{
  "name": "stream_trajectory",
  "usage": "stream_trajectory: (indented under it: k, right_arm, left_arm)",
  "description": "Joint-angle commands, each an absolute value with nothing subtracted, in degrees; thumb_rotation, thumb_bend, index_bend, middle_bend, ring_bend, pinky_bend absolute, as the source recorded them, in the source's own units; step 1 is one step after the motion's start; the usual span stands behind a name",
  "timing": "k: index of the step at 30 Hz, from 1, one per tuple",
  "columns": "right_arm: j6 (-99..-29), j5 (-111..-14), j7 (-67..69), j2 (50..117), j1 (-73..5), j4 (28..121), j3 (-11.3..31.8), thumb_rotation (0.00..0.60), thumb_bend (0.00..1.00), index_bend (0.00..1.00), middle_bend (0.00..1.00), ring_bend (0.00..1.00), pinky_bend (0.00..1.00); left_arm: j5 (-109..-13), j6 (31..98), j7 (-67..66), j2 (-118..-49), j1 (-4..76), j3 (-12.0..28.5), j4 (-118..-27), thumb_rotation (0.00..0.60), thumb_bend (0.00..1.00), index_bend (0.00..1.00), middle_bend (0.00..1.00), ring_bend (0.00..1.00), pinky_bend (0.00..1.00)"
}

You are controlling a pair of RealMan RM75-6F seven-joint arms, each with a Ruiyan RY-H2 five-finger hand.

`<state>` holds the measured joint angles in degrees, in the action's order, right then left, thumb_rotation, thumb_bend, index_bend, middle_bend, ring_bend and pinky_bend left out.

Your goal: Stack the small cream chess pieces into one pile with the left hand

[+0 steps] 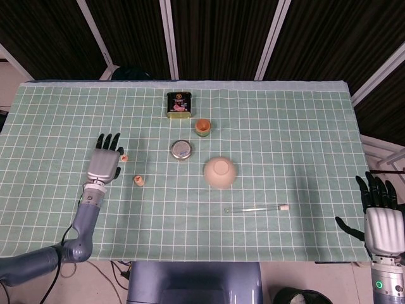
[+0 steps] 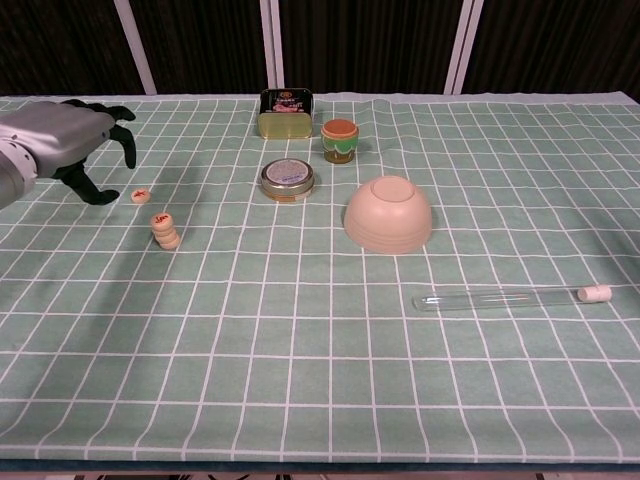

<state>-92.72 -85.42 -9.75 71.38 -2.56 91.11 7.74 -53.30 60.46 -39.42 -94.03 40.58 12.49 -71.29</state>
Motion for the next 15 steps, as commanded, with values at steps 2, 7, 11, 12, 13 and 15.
stream_trajectory:
  k: [2,7,11,12,13,15]
  right_arm:
    - [-92.7,-85.5,-9.8,71.4,-2.6,91.0,7.8,0.6,0.23,0.09,0.01,0.0,0.0]
    - [-92.7,-85.5,-9.8,71.4,-2.6,91.2,7.7,0.6,0.23,0.09,0.01,0.0,0.0]
    - [-92.7,-85.5,-9.8,71.3,-2.5,91.3,7.7,0.6,0.23,0.09,0.01,0.0,0.0]
    - [-92.7,-85.4,-9.8,71.3,-2.5,91.3,7.7,0.6,0.23,0.09,0.01,0.0,0.0]
    - [-92.6,-85.3,-9.8,71.3,-2.5,91.3,7.7,0.6,0.23,0.09,0.01,0.0,0.0]
    - [-92.6,-85.3,-9.7,71.3,-2.5,91.4,7.7,0.6,0.23,0.09,0.01,0.0,0.0]
  left_arm:
    - [-52.8,59.3,-38.7,-94.8,41.5,13.0,-68.6,0.6,0.31,0.38,0.0,0.0,0.0]
    - [-51.7,57.6,-38.5,-96.2,42.5,13.2,-65.2,0.6,0.3,0.39,0.0,0.0,0.0]
    - [-51.2,56.3,-38.0,-97.4,43.1,13.2,-62.7,0.6,0.28,0.39,0.0,0.0,0.0]
    - [-51.1,56.0,-37.8,-97.8,43.3,13.3,-62.0,0.6,0.28,0.39,0.0,0.0,0.0]
    - [-51.0,55.6,-37.7,-98.2,43.5,13.3,-61.2,0.6,0.28,0.39,0.0,0.0,0.0]
    - [-50.8,55.0,-37.5,-98.9,43.8,13.3,-59.9,0.6,0.28,0.39,0.0,0.0,0.0]
